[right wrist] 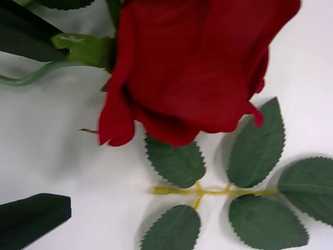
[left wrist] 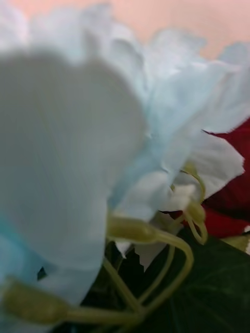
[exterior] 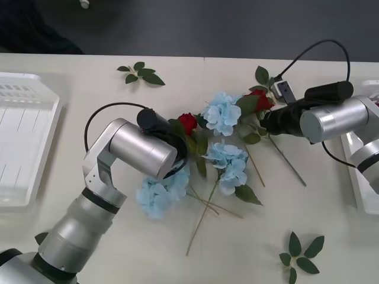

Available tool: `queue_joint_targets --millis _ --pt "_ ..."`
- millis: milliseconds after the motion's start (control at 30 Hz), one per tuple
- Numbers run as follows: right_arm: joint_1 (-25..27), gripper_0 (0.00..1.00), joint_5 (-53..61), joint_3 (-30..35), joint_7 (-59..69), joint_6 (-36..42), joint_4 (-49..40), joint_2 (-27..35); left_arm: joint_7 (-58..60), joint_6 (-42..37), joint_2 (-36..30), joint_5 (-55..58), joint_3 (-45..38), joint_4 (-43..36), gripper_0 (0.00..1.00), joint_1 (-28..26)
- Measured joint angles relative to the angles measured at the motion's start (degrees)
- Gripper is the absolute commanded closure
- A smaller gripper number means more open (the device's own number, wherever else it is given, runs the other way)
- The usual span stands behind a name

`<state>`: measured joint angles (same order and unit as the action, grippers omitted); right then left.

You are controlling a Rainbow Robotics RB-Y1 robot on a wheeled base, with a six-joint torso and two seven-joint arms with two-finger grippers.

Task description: Put the red flowers into the right box and the blue flowers into the left box

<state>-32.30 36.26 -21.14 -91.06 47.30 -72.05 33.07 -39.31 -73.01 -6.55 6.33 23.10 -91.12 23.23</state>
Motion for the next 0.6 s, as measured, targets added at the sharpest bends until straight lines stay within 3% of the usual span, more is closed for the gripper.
queue_joint_targets --millis 267,600 --pt "-2.7 0.25 2.1 -4.8 0.0 -6.5 4.5 0.0 -2.4 0.1 -0.1 -0.3 0.0 -9.1 1.0 -5.1" --pt "-2.7 0.25 4.3 -5.6 0.0 -6.9 4.7 0.0 -2.6 0.1 -2.8 -0.7 0.0 -20.4 1.0 -8.2"
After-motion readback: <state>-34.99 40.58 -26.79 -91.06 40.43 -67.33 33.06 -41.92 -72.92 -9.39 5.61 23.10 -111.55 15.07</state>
